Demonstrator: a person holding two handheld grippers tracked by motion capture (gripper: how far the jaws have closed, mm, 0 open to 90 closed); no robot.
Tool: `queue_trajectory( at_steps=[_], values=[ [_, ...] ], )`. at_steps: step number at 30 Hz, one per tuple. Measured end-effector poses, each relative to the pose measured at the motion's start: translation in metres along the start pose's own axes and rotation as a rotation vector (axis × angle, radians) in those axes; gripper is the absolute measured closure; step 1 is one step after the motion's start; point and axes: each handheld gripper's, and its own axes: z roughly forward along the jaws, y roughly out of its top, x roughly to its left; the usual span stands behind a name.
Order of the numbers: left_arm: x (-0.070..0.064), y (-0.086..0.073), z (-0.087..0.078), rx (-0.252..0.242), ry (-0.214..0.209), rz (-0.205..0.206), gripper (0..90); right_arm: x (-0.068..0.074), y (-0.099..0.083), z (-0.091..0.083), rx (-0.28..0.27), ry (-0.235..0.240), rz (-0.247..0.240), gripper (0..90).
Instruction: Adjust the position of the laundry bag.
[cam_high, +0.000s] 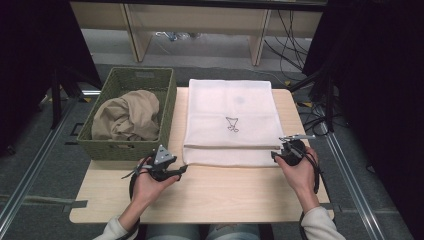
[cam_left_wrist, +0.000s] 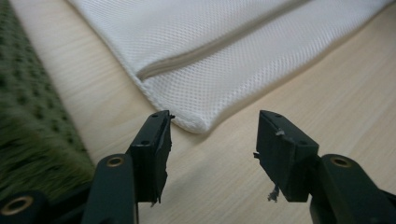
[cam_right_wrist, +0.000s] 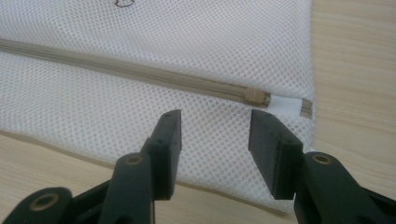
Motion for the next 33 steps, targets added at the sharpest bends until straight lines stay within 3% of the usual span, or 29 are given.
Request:
queue_trajectory(
  at_steps=[3, 5, 6, 8, 11, 15, 16, 17, 18, 20, 23, 24, 25, 28, 29, 31, 33],
  values=[
    [0.003, 0.001, -0.001, 0.009, 0.029, -0.017, 39.9, -0.001, 0.001, -0.004, 0.004, 0.004, 0.019, 54.9],
    [0.004, 0.000, 0.000, 0.027, 0.029, 0.001, 38.7, -0.003, 0.001, -0.006, 0.015, -0.003, 0.038, 54.8],
    [0.002, 0.000, 0.003, 0.018, 0.022, -0.016, 38.2, -0.003, 0.001, -0.006, 0.014, -0.014, 0.050, 54.7],
    [0.003, 0.000, 0.004, 0.032, 0.028, 0.011, 37.2, -0.010, 0.002, -0.005, 0.007, -0.008, 0.023, 54.7],
    [0.001, 0.001, 0.008, 0.046, 0.019, 0.012, 36.4, -0.013, 0.003, -0.006, 0.037, -0.036, 0.082, 54.8],
    [-0.001, 0.004, 0.016, 0.076, 0.009, 0.018, 35.3, -0.020, 0.004, -0.005, 0.053, -0.048, 0.092, 55.0],
    [0.000, 0.006, 0.020, 0.076, 0.021, 0.040, 35.0, -0.022, 0.004, -0.003, 0.048, -0.046, 0.091, 54.7],
    [-0.001, 0.007, 0.022, 0.095, 0.014, 0.047, 34.8, -0.023, 0.005, -0.005, 0.098, -0.044, 0.117, 54.5],
    [-0.001, 0.009, 0.025, 0.097, 0.009, 0.044, 34.6, -0.024, 0.005, -0.005, 0.110, -0.053, 0.124, 54.9],
    [-0.001, 0.012, 0.027, 0.116, 0.001, 0.047, 34.2, -0.027, 0.005, -0.003, 0.108, -0.090, 0.121, 54.3],
    [-0.002, 0.021, 0.035, 0.145, -0.009, 0.102, 34.1, -0.037, 0.007, -0.001, 0.104, -0.049, 0.135, 52.7],
    [-0.004, 0.025, 0.040, 0.153, -0.014, 0.095, 34.1, -0.038, 0.007, -0.001, 0.109, -0.055, 0.141, 52.1],
    [-0.004, 0.025, 0.040, 0.153, -0.014, 0.095, 34.1, -0.043, 0.006, 0.002, 0.102, -0.064, 0.099, 51.7],
    [-0.003, 0.032, 0.049, 0.161, 0.002, 0.111, 34.1, -0.042, 0.007, 0.005, 0.130, -0.074, 0.176, 51.1],
    [-0.004, 0.034, 0.055, 0.170, 0.007, 0.088, 34.1, -0.042, 0.007, 0.007, 0.145, -0.054, 0.197, 50.8],
    [-0.004, 0.035, 0.060, 0.176, 0.010, 0.087, 34.2, -0.044, 0.005, 0.014, 0.148, -0.054, 0.165, 50.4],
    [-0.005, 0.034, 0.065, 0.178, 0.002, 0.073, 35.2, -0.044, 0.004, 0.018, 0.165, -0.051, 0.164, 50.1]
  ],
)
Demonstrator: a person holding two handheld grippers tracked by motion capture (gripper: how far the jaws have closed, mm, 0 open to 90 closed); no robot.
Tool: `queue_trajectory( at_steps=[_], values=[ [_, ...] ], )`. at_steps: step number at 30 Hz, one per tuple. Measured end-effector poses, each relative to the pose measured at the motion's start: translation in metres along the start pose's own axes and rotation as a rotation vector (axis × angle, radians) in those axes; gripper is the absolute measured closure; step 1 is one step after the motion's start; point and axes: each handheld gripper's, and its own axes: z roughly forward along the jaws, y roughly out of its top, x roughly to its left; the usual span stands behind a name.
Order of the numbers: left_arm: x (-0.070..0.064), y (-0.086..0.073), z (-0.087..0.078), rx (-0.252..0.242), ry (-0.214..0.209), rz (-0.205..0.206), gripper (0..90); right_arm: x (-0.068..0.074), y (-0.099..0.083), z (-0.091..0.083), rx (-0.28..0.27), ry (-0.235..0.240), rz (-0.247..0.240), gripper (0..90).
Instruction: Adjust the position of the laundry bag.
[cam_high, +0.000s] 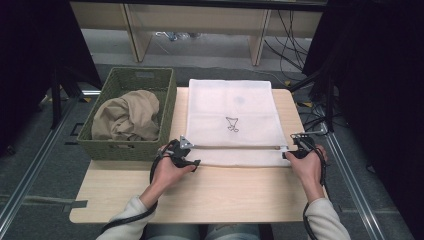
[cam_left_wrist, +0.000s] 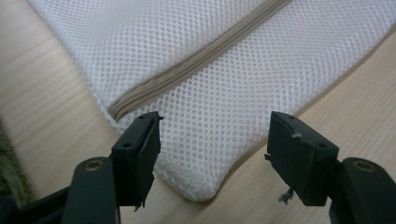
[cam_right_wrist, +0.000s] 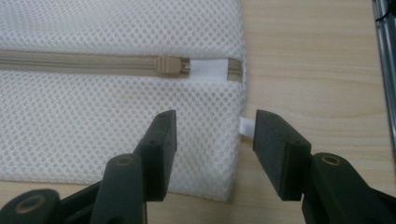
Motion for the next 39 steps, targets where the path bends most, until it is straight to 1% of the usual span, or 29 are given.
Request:
queue_trajectory(
  at_steps=[2, 3, 4, 5, 6, 7, 9, 11, 12, 13, 14, 15, 16, 17, 18, 19, 22, 23, 25, 26, 27, 28, 31, 32, 33, 34, 35, 36, 39],
  values=[
    [0.000, -0.001, 0.001, 0.005, 0.007, 0.000, 39.1, 0.002, 0.000, 0.003, 0.016, 0.004, 0.020, 49.7],
    [-0.001, -0.003, 0.006, 0.011, -0.003, -0.010, 40.0, 0.005, 0.000, 0.005, 0.017, -0.003, 0.048, 50.2],
    [-0.001, -0.003, 0.006, 0.013, -0.004, -0.006, 40.3, 0.003, 0.000, 0.007, 0.006, -0.023, 0.003, 50.8],
    [-0.002, -0.003, 0.006, 0.010, -0.006, -0.009, 40.6, 0.003, -0.001, 0.009, -0.009, -0.030, -0.023, 50.9],
    [-0.002, -0.003, 0.006, 0.010, -0.006, -0.009, 40.8, 0.003, 0.000, 0.010, 0.009, -0.010, -0.026, 51.2],
    [-0.002, -0.003, 0.007, 0.017, -0.008, -0.008, 41.0, 0.002, 0.000, 0.010, 0.007, 0.002, -0.029, 51.6],
    [-0.001, -0.003, 0.008, 0.024, -0.012, -0.003, 40.9, 0.004, 0.000, 0.012, 0.012, -0.022, -0.038, 53.7],
    [0.000, -0.003, 0.009, 0.028, -0.020, 0.000, 41.3, 0.006, 0.000, 0.014, 0.026, -0.008, -0.051, 55.7],
    [0.000, -0.003, 0.009, 0.031, -0.028, -0.010, 41.3, 0.006, 0.000, 0.014, 0.026, -0.008, -0.051, 55.7],
    [0.003, -0.002, 0.009, 0.042, -0.043, 0.001, 42.6, 0.007, -0.001, 0.015, 0.034, -0.026, -0.058, 58.6],
    [0.003, -0.002, 0.009, 0.042, -0.043, 0.001, 44.4, 0.007, -0.001, 0.015, 0.034, -0.026, -0.058, 58.6],
    [0.005, -0.001, 0.008, 0.052, -0.054, 0.001, 48.2, 0.006, -0.001, 0.015, 0.028, -0.020, -0.060, 62.9],
    [0.006, 0.000, 0.007, 0.052, -0.044, 0.002, 48.2, 0.006, -0.001, 0.015, 0.028, -0.020, -0.060, 62.9],
    [0.008, 0.000, 0.007, 0.054, -0.050, -0.001, 51.9, 0.005, -0.002, 0.016, 0.024, -0.019, -0.067, 65.2],
    [0.009, 0.000, 0.007, 0.052, -0.041, -0.007, 56.2, 0.008, -0.002, 0.013, 0.039, -0.039, -0.037, 70.3],
    [0.010, 0.000, 0.007, 0.054, -0.039, -0.002, 60.2, 0.005, -0.002, 0.015, 0.033, -0.016, -0.063, 72.7],
    [0.009, 0.000, 0.006, 0.054, -0.037, -0.001, 69.6, 0.006, -0.002, 0.015, 0.035, -0.012, -0.052, 79.2],
    [0.009, 0.001, 0.006, 0.064, -0.024, 0.009, 73.3, 0.007, -0.002, 0.015, 0.043, -0.006, -0.049, 80.9],
    [0.008, 0.001, 0.006, 0.068, -0.026, 0.027, 82.2, 0.009, -0.001, 0.014, 0.051, -0.021, -0.057, 83.7],
    [0.006, 0.002, 0.006, 0.074, -0.015, 0.044, 83.6, 0.012, -0.001, 0.014, 0.053, -0.038, -0.037, 84.4],
    [0.006, 0.002, 0.006, 0.077, -0.009, 0.051, 84.9, 0.014, -0.002, 0.013, 0.062, -0.035, -0.018, 85.1],
    [0.004, 0.002, 0.006, 0.061, -0.002, 0.043, 85.8, 0.011, -0.002, 0.014, 0.052, -0.023, -0.053, 85.6],
    [0.003, 0.001, 0.006, 0.045, -0.002, 0.033, 87.2, 0.011, -0.003, 0.012, 0.056, -0.023, -0.042, 86.4],
    [0.005, 0.000, 0.004, 0.062, 0.002, 0.038, 87.2, 0.011, -0.003, 0.012, 0.050, -0.018, -0.050, 86.5],
    [0.003, -0.001, 0.003, 0.038, -0.006, 0.019, 87.5, 0.011, -0.004, 0.011, 0.054, -0.006, -0.041, 86.5],
    [0.004, -0.002, 0.002, 0.047, 0.000, 0.026, 87.7, 0.011, -0.005, 0.010, 0.051, -0.006, -0.056, 86.5],
    [0.004, -0.002, 0.000, 0.051, -0.003, 0.035, 87.8, 0.012, -0.006, 0.008, 0.061, -0.015, -0.046, 86.6],
    [0.001, -0.003, -0.001, 0.031, -0.013, 0.017, 87.8, 0.012, -0.006, 0.008, 0.061, -0.015, -0.046, 86.6],
    [-0.003, -0.007, -0.012, 0.024, -0.006, 0.036, 87.9, 0.014, -0.008, -0.002, 0.056, -0.009, -0.051, 86.6]
  ],
)
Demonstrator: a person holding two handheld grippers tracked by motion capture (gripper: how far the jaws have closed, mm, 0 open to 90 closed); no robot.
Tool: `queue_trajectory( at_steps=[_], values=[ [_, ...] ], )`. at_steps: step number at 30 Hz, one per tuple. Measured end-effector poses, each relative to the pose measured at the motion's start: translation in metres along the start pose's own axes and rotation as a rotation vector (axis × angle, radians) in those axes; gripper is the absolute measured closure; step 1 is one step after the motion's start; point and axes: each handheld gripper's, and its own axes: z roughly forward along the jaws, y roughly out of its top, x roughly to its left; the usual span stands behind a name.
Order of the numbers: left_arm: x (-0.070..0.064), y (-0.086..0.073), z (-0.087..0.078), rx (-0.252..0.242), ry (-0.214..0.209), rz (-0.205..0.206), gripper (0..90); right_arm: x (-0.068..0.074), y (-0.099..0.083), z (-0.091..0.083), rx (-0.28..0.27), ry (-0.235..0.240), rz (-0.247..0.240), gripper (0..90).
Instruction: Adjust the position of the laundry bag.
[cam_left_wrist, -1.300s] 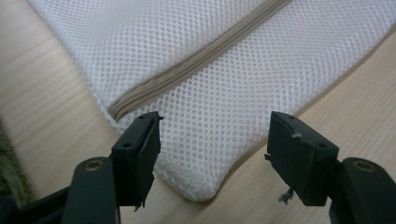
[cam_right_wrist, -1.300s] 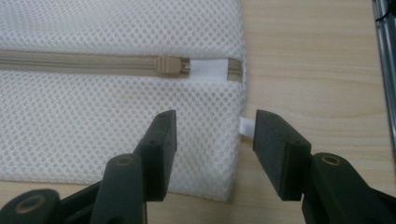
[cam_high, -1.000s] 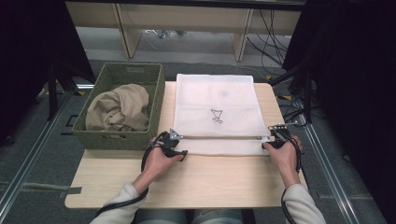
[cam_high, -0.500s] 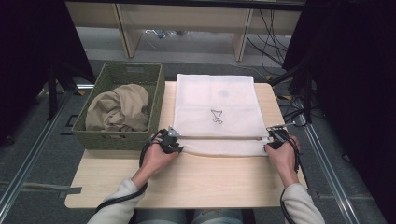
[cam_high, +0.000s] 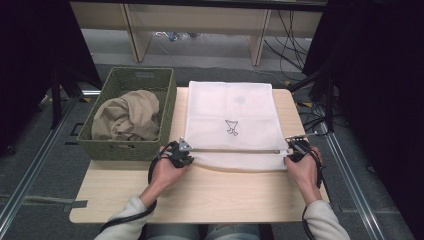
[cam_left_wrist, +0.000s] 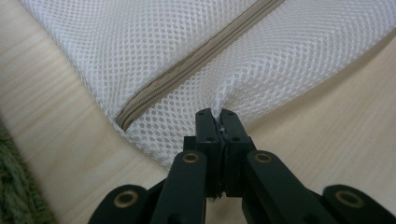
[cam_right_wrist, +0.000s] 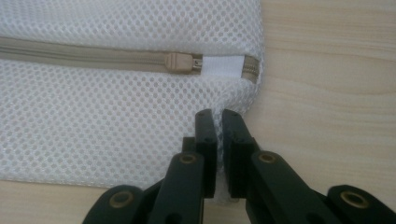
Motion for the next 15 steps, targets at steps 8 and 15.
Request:
queue_trajectory(
  at_steps=[8, 15],
  values=[
    [-0.008, -0.016, -0.021, -0.014, -0.028, 0.002, 87.9, 0.005, -0.015, -0.017, 0.003, 0.047, 0.005, 86.4],
    [-0.018, -0.029, -0.036, -0.005, -0.055, 0.016, 87.8, 0.012, -0.031, -0.029, 0.045, 0.039, -0.010, 86.4]
  ],
)
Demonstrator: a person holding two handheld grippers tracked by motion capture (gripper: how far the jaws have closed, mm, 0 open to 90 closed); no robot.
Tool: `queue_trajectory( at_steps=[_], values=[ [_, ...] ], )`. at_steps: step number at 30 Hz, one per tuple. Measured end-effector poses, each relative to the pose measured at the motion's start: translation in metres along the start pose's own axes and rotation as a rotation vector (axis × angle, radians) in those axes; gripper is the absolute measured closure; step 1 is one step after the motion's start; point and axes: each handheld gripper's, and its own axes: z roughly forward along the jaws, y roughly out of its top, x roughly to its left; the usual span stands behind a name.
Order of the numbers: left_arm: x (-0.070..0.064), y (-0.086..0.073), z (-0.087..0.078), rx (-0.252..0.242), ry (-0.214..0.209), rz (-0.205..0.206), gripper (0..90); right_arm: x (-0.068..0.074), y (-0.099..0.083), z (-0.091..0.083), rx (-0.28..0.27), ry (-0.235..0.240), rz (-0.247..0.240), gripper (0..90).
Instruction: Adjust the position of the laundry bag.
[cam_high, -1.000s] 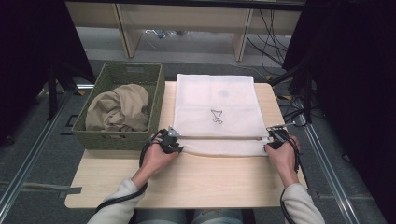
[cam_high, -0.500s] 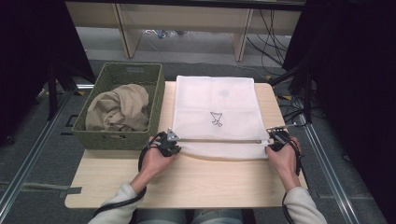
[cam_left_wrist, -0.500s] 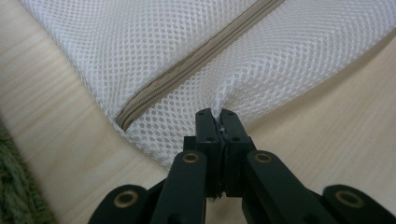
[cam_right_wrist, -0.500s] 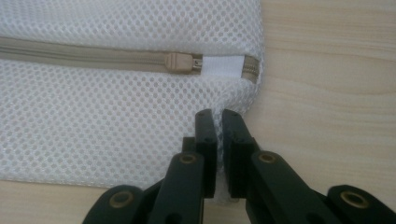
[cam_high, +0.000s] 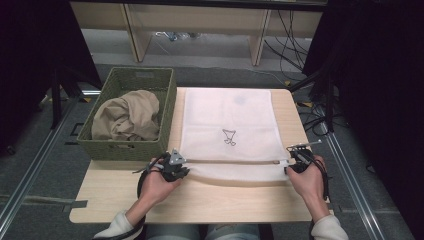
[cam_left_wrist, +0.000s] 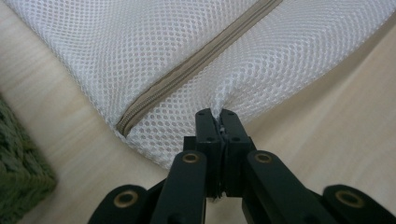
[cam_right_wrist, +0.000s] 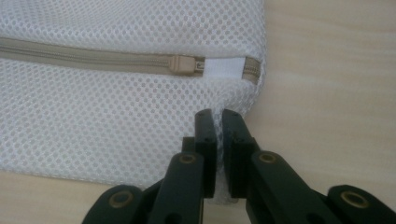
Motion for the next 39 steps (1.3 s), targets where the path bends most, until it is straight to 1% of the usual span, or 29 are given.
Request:
queue_trajectory(
  at_steps=[2, 3, 4, 5, 6, 7, 9, 12, 13, 14, 16, 18, 19, 20, 21, 24, 25, 26, 27, 28, 30, 31, 32, 33, 34, 36, 37, 38, 39],
  values=[
    [-0.003, -0.004, -0.005, 0.004, -0.011, -0.004, 87.8, 0.001, -0.005, -0.003, 0.020, 0.009, -0.007, 86.4],
    [-0.004, -0.006, -0.008, 0.007, -0.013, 0.005, 87.8, 0.004, -0.009, -0.005, 0.034, 0.011, 0.020, 86.4],
    [-0.006, -0.008, -0.011, 0.005, -0.024, -0.005, 87.8, 0.008, -0.014, -0.010, 0.063, 0.013, 0.044, 86.3],
    [-0.008, -0.010, -0.014, 0.007, -0.025, -0.002, 87.8, 0.008, -0.014, -0.010, 0.063, 0.013, 0.044, 86.3],
    [-0.009, -0.012, -0.016, 0.012, -0.029, 0.002, 87.8, 0.009, -0.016, -0.011, 0.064, 0.024, 0.028, 86.3],
    [-0.012, -0.014, -0.019, 0.011, -0.035, 0.001, 87.8, 0.013, -0.021, -0.014, 0.076, 0.020, 0.033, 86.3],
    [-0.019, -0.020, -0.027, 0.025, -0.045, 0.020, 87.8, 0.015, -0.025, -0.015, 0.092, 0.018, 0.020, 86.2],
    [-0.023, -0.024, -0.032, 0.027, -0.055, 0.034, 87.7, 0.017, -0.028, -0.016, 0.103, 0.024, 0.013, 86.1],
    [-0.024, -0.026, -0.032, 0.027, -0.063, 0.025, 87.7, 0.017, -0.031, -0.017, 0.115, 0.021, 0.016, 86.0],
    [-0.025, -0.027, -0.033, 0.028, -0.066, 0.029, 87.6, 0.017, -0.034, -0.018, 0.131, 0.028, 0.006, 85.9],
    [-0.028, -0.031, -0.034, 0.033, -0.083, 0.026, 87.5, 0.018, -0.038, -0.019, 0.148, 0.035, 0.014, 85.8],
    [-0.030, -0.034, -0.035, 0.042, -0.089, 0.032, 87.4, 0.018, -0.040, -0.019, 0.150, 0.030, 0.016, 85.6],
    [-0.032, -0.035, -0.035, 0.044, -0.096, 0.030, 87.4, 0.019, -0.042, -0.020, 0.169, 0.033, 0.015, 85.4],
    [-0.032, -0.036, -0.037, 0.063, -0.104, 0.036, 87.3, 0.018, -0.043, -0.020, 0.167, 0.033, 0.002, 85.4],
    [-0.034, -0.038, -0.037, 0.057, -0.113, 0.028, 87.3, 0.018, -0.045, -0.020, 0.180, 0.032, -0.002, 85.3],
    [-0.038, -0.042, -0.038, 0.062, -0.120, 0.029, 87.3, 0.019, -0.049, -0.022, 0.201, 0.030, 0.019, 85.2],
    [-0.040, -0.042, -0.038, 0.062, -0.124, 0.035, 87.3, 0.017, -0.049, -0.021, 0.196, 0.025, -0.003, 85.1],
    [-0.041, -0.043, -0.037, 0.056, -0.128, 0.033, 87.2, 0.018, -0.049, -0.022, 0.203, 0.020, 0.008, 85.0],
    [-0.042, -0.043, -0.039, 0.070, -0.123, 0.042, 87.2, 0.021, -0.049, -0.023, 0.217, 0.010, 0.036, 84.9],
    [-0.043, -0.044, -0.038, 0.059, -0.141, 0.028, 87.0, 0.018, -0.050, -0.022, 0.214, 0.014, 0.000, 84.7],
    [-0.042, -0.044, -0.039, 0.069, -0.139, 0.037, 86.9, 0.018, -0.050, -0.023, 0.221, 0.022, -0.002, 84.7],
    [-0.041, -0.045, -0.038, 0.060, -0.144, 0.031, 86.8, 0.018, -0.050, -0.023, 0.218, 0.013, -0.004, 84.7],
    [-0.040, -0.045, -0.038, 0.061, -0.143, 0.048, 86.8, 0.018, -0.051, -0.023, 0.229, 0.019, 0.003, 84.6],
    [-0.041, -0.046, -0.039, 0.064, -0.143, 0.026, 86.7, 0.018, -0.051, -0.023, 0.232, 0.022, 0.006, 84.6],
    [-0.041, -0.046, -0.038, 0.062, -0.141, 0.023, 86.7, 0.018, -0.051, -0.023, 0.236, 0.028, 0.000, 84.4],
    [-0.039, -0.046, -0.038, 0.060, -0.129, 0.038, 86.6, 0.019, -0.052, -0.021, 0.249, 0.030, 0.000, 83.9],
    [-0.039, -0.046, -0.039, 0.071, -0.125, 0.040, 86.5, 0.022, -0.052, -0.021, 0.256, 0.019, 0.032, 83.6],
    [-0.038, -0.046, -0.039, 0.083, -0.125, 0.040, 86.3, 0.018, -0.053, -0.018, 0.232, 0.039, -0.047, 83.5],
    [-0.039, -0.047, -0.039, 0.080, -0.124, 0.030, 86.3, 0.018, -0.053, -0.018, 0.232, 0.039, -0.047, 83.5]
  ],
)
